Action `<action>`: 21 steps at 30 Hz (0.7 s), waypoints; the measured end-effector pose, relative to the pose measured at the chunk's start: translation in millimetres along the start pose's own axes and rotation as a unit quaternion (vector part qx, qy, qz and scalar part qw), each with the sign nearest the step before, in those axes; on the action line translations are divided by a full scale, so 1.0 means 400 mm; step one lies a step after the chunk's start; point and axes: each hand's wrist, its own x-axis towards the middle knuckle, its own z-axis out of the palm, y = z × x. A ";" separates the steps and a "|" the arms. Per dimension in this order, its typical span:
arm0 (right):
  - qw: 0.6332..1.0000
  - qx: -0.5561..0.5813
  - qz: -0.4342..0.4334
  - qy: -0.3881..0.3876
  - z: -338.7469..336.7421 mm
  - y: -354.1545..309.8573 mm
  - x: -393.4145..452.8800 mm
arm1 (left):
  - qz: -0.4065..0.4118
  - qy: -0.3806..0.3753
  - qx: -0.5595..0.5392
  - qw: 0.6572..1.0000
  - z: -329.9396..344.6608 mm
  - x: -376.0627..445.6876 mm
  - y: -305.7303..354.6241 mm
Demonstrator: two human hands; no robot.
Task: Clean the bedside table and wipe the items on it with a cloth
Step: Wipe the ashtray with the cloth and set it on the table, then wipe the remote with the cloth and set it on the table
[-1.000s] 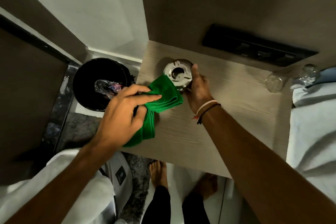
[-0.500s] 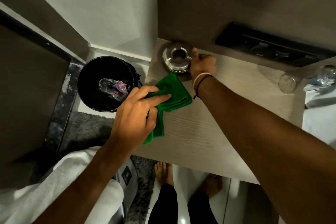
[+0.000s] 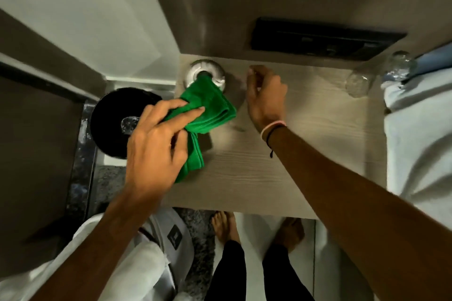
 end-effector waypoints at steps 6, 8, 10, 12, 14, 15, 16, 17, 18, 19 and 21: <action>0.953 -0.174 -0.180 0.167 -0.293 0.081 -0.056 | 0.137 0.053 -0.006 0.989 0.027 0.075 0.254; 0.938 -0.224 -0.166 0.205 -0.407 0.128 -0.067 | 0.192 0.058 -0.018 0.980 0.055 0.103 0.363; 0.931 -0.255 -0.132 0.226 -0.515 0.170 -0.075 | 0.238 0.057 -0.023 0.969 0.087 0.126 0.469; 0.920 -0.278 -0.081 0.263 -0.644 0.229 -0.091 | 0.288 0.044 -0.038 0.956 0.146 0.141 0.599; 0.908 -0.297 -0.041 0.293 -0.747 0.282 -0.109 | 0.321 0.029 -0.044 0.946 0.194 0.145 0.706; 0.903 -0.305 -0.020 0.303 -0.790 0.305 -0.120 | 0.337 0.023 -0.048 0.940 0.217 0.144 0.752; 0.894 -0.315 0.010 0.319 -0.852 0.347 -0.144 | 0.361 0.010 -0.058 0.931 0.255 0.136 0.818; 0.887 -0.320 0.031 0.331 -0.896 0.376 -0.162 | 0.379 0.000 -0.059 0.924 0.280 0.130 0.868; 0.882 -0.324 0.052 0.339 -0.935 0.403 -0.179 | 0.394 -0.004 -0.057 0.917 0.303 0.122 0.914; 0.875 -0.328 0.085 0.345 -0.986 0.442 -0.206 | 0.414 -0.012 -0.064 0.908 0.337 0.108 0.975; 0.862 -0.337 0.144 0.351 -1.071 0.508 -0.258 | 0.443 -0.024 -0.074 0.893 0.393 0.078 1.077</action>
